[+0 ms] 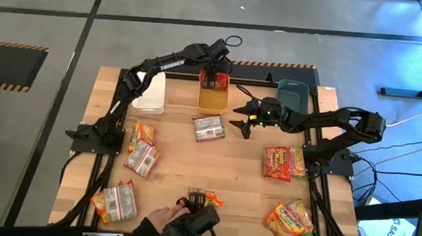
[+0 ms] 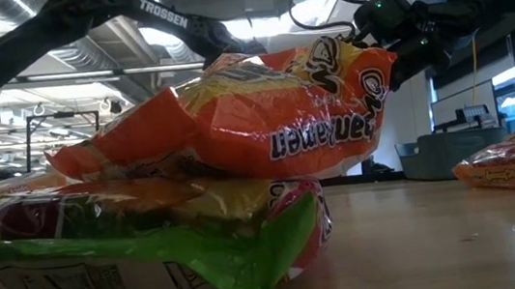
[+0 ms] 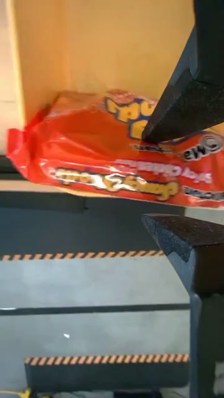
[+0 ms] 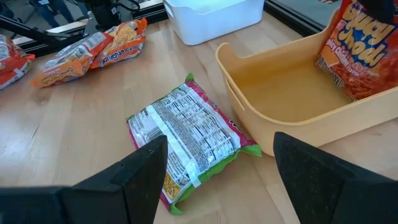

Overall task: Sort Maruchan noodles
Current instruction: Put the orange noodle pack into the yellow bin

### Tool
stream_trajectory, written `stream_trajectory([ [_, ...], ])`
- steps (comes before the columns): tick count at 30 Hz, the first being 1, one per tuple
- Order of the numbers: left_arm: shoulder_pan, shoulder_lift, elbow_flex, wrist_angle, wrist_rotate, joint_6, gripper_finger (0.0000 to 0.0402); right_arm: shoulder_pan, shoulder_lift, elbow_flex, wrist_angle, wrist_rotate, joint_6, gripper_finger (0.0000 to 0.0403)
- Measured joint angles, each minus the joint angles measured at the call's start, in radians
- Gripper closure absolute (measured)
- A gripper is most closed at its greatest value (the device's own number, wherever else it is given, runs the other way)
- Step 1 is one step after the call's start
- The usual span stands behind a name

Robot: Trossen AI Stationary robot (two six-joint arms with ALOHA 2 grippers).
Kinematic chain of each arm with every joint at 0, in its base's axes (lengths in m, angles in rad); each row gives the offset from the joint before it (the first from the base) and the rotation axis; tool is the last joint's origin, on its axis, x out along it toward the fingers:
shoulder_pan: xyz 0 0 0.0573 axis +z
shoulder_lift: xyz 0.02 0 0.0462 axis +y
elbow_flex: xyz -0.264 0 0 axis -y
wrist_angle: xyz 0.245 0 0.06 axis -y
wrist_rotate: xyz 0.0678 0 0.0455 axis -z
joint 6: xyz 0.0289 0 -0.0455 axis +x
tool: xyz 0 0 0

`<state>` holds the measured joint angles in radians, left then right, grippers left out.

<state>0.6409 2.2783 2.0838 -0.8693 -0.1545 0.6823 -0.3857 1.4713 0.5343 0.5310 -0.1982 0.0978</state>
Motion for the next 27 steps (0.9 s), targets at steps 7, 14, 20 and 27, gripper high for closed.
stream_trajectory([
  [7, -0.043, -0.045, 0.0, -0.027, -0.068, -0.033, 0.0207, 0.0, 0.0, 0.0, 0.002, 0.0, 0.0, 0.0127],
  [14, -0.096, -0.164, 0.0, -0.043, -0.057, -0.18, 0.0207, 0.0, 0.0, 0.0, 0.0, 0.0, -0.024, 0.0127],
  [20, -0.16, -0.245, 0.0, -0.14, 0.123, -0.313, 0.0207, 0.0, 0.0, 0.0, 0.0, 0.007, -0.027, 0.0127],
  [27, -0.235, -0.252, -0.002, -0.23, 0.218, -0.419, 0.0207, 0.0, 0.0, 0.0, 0.004, 0.008, -0.025, 0.0127],
])
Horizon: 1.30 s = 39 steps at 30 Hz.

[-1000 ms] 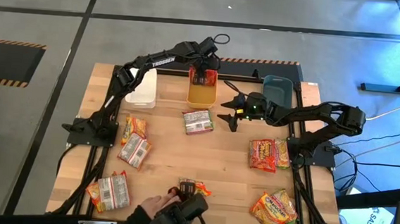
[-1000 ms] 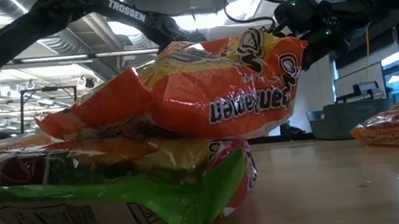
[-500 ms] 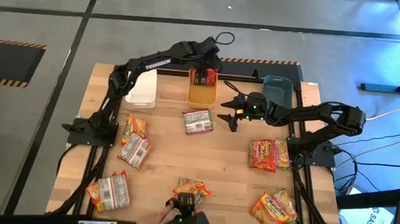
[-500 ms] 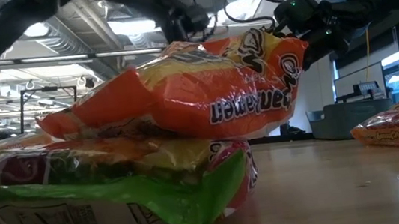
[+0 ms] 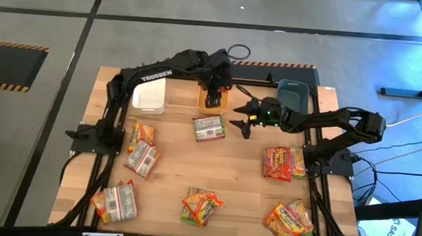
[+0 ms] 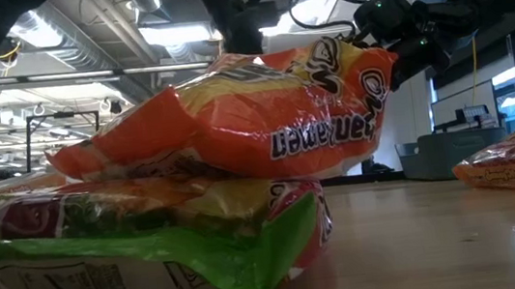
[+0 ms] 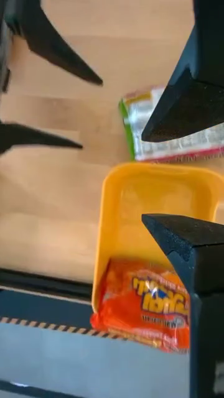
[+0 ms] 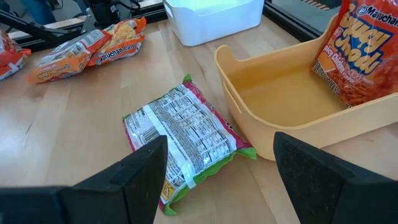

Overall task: Sort Maruchan noodles
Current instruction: Put the orange noodle pack into the yellow bin

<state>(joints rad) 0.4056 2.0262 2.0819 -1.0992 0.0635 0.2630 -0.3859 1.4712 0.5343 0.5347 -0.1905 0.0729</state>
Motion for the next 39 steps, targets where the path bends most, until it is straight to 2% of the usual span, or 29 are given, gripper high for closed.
stream_trajectory([
  [6, -0.116, -0.004, -0.082, 0.003, 0.006, -0.026, 0.0207, 0.009, 0.0, 0.0, -0.053, -0.07, 0.087, 0.0127],
  [11, -0.213, -0.075, -0.274, 0.08, -0.054, -0.075, 0.0207, 0.092, 0.0, 0.0, -0.105, -0.028, 0.125, 0.0127],
  [14, -0.269, -0.172, -0.441, 0.202, -0.103, -0.139, 0.0207, 0.171, 0.0, 0.0, -0.113, 0.045, 0.13, 0.0127],
  [20, -0.376, -0.383, -0.766, 0.491, -0.127, -0.317, 0.0207, 0.29, 0.0, 0.0, -0.112, 0.178, 0.17, 0.0127],
  [26, -0.493, -0.488, -1.004, 0.747, -0.162, -0.462, 0.0207, 0.336, 0.0, 0.002, -0.112, 0.199, 0.233, 0.0127],
  [28, -0.527, -0.491, -1.048, 0.796, -0.164, -0.497, 0.0207, 0.334, -0.01, 0.002, -0.127, 0.183, 0.286, 0.0127],
  [33, -0.604, -0.485, -1.127, 0.89, -0.177, -0.585, 0.0207, 0.333, -0.062, 0.002, -0.167, 0.064, 0.367, 0.0127],
  [39, -0.667, -0.482, -1.185, 0.999, -0.22, -0.651, 0.0207, 0.334, -0.214, 0.002, -0.406, -0.077, 0.45, 0.0127],
])
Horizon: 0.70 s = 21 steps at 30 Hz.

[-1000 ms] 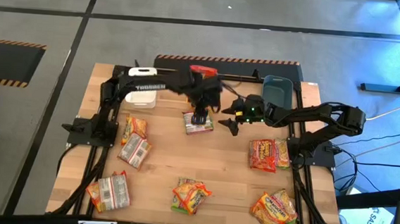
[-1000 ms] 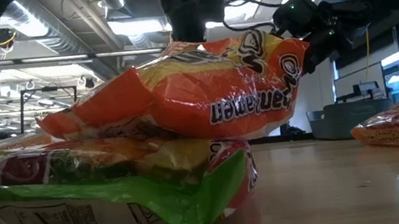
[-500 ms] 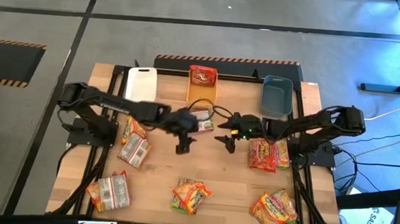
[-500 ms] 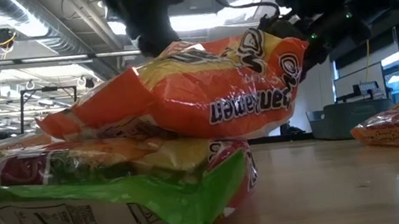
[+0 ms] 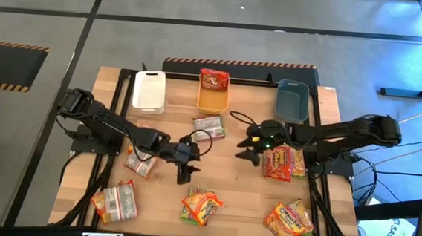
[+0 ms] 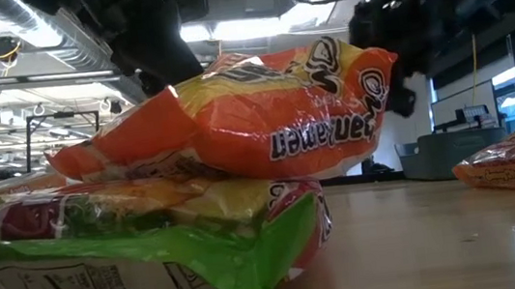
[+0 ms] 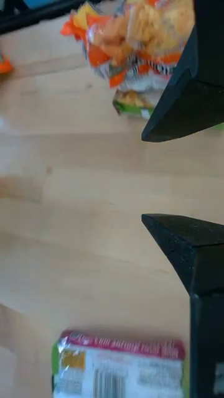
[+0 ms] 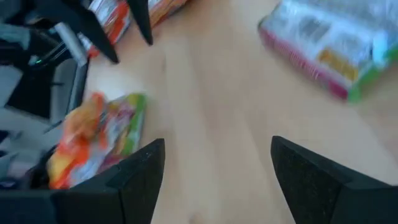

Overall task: Sort Maruchan noodles
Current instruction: Put the orange noodle pack into the yellow bin

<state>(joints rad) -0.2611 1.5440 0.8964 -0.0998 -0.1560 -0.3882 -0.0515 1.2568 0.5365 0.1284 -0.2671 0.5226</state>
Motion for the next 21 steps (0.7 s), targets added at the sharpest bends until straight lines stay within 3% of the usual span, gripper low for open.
stream_trajectory([
  [5, -0.036, 0.001, -0.014, 0.04, -0.091, -0.03, 0.0207, 0.005, -0.172, 0.001, -0.316, -0.064, 0.04, 0.0127],
  [11, -0.054, 0.018, -0.017, 0.06, -0.124, -0.052, 0.0207, 0.065, -0.365, 0.0, -0.708, 0.002, 0.166, 0.0127],
  [16, -0.048, 0.038, -0.016, 0.063, -0.149, -0.054, 0.0207, 0.144, -0.444, 0.0, -0.841, 0.04, 0.315, 0.0127],
  [21, -0.044, 0.06, -0.017, 0.072, -0.151, -0.054, 0.0207, 0.213, -0.426, 0.0, -0.896, 0.084, 0.365, 0.0127],
])
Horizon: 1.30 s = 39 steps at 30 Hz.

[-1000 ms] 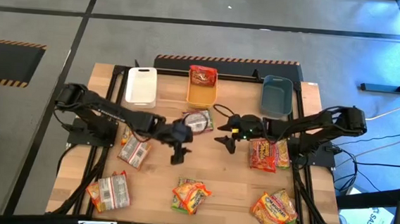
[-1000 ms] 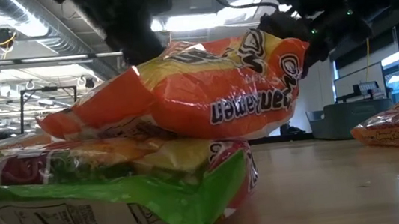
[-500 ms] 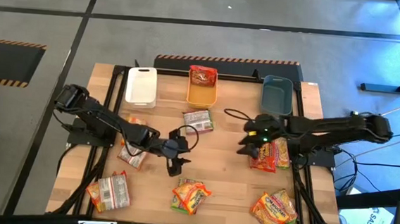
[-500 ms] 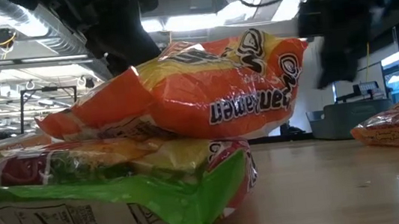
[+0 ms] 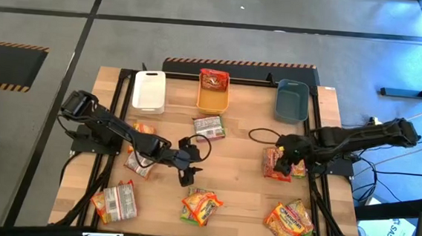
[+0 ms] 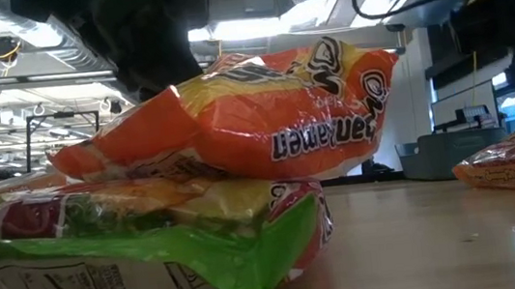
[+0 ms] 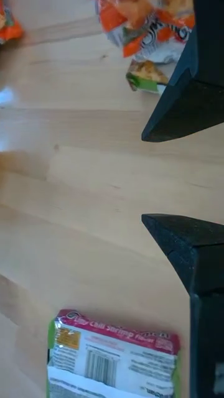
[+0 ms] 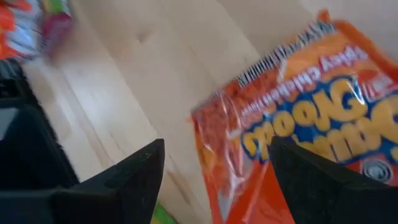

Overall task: Sort Maruchan noodles
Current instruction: Put the orange noodle pack into the yellow bin

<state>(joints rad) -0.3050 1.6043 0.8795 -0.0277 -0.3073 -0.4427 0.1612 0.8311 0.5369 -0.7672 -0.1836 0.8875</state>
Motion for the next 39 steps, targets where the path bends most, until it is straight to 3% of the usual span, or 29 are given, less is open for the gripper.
stream_trajectory([
  [4, 0.003, 0.024, 0.0, 0.017, -0.001, -0.025, 0.0207, 0.024, 0.064, -0.008, 0.002, 0.046, -0.002, 0.0127],
  [11, 0.003, 0.029, 0.0, 0.045, 0.0, -0.038, 0.0207, 0.022, 0.253, -0.009, 0.233, 0.094, -0.122, 0.0127],
  [22, 0.003, 0.029, 0.0, 0.046, 0.004, -0.045, 0.0207, 0.022, 0.601, -0.003, 0.807, 0.133, -0.271, 0.0127],
  [29, 0.003, 0.029, 0.0, 0.058, -0.016, -0.039, 0.0207, 0.018, 0.748, -0.002, 1.143, 0.12, -0.317, 0.0127],
  [34, 0.005, 0.029, 0.0, 0.126, -0.03, 0.023, 0.0207, 0.006, 0.751, 0.041, 1.134, 0.008, -0.342, 0.0127],
  [39, 0.011, 0.048, 0.001, 0.252, -0.049, 0.081, 0.0207, 0.013, 0.599, 0.049, 0.943, -0.047, -0.297, 0.0127],
])
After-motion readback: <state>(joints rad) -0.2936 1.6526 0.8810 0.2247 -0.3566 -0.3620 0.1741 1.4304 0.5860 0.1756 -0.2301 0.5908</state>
